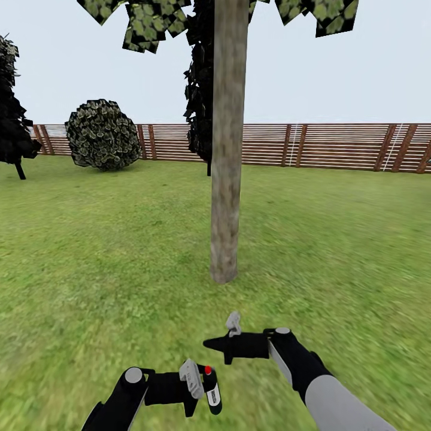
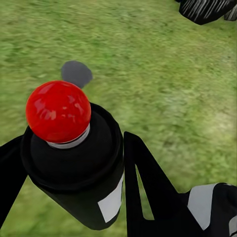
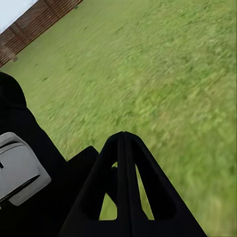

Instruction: In the garden, pick up the pesticide atomizer on the floor and spray pesticide onto both trees until each tree trunk is fully covered.

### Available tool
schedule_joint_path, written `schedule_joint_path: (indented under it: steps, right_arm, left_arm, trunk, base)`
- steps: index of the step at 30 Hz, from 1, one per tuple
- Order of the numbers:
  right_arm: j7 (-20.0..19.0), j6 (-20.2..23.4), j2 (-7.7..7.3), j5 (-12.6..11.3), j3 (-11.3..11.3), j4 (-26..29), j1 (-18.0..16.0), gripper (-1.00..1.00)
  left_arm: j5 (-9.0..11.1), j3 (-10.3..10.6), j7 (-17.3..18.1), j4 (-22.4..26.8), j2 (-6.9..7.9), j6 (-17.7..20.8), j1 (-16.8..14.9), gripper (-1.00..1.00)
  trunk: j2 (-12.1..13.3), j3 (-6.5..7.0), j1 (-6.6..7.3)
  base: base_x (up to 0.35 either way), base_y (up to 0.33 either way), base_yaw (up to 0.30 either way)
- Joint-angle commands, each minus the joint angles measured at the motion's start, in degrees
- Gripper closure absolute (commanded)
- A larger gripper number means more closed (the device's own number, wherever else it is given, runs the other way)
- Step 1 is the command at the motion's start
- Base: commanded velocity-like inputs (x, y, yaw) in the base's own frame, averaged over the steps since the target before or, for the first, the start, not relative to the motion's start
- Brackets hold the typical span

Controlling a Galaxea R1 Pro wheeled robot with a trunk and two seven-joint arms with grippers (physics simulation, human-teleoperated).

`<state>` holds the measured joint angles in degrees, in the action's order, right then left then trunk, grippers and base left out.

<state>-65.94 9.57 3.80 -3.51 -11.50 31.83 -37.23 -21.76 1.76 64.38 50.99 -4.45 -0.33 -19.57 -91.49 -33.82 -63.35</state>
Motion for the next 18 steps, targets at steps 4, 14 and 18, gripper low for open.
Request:
schedule_joint_path:
  steps: [4,14,18]
  right_arm:
    - [0.07,0.62,0.05,-0.36,-0.26,-1.37,-0.04,1.00]
    - [0.11,0.63,-0.01,-0.29,-0.30,-2.10,-0.04,1.00]
    - [0.16,0.63,-0.02,-0.27,-0.31,-2.22,-0.04,1.00]
  left_arm:
    - [-0.24,-0.02,0.18,0.08,-0.03,-0.03,-0.03,1.00]
    - [-0.30,-0.08,0.03,0.09,-0.03,-0.03,-0.03,1.00]
    - [-0.30,-0.09,-0.03,0.15,-0.02,0.02,-0.03,1.00]
  trunk:
    - [-0.03,-0.06,0.00]
    - [-0.03,-0.06,0.00]
    - [-0.03,-0.06,0.00]
  base:
    - [0.000,0.000,0.000]
    - [0.000,0.000,0.000]
    - [0.000,0.000,0.000]
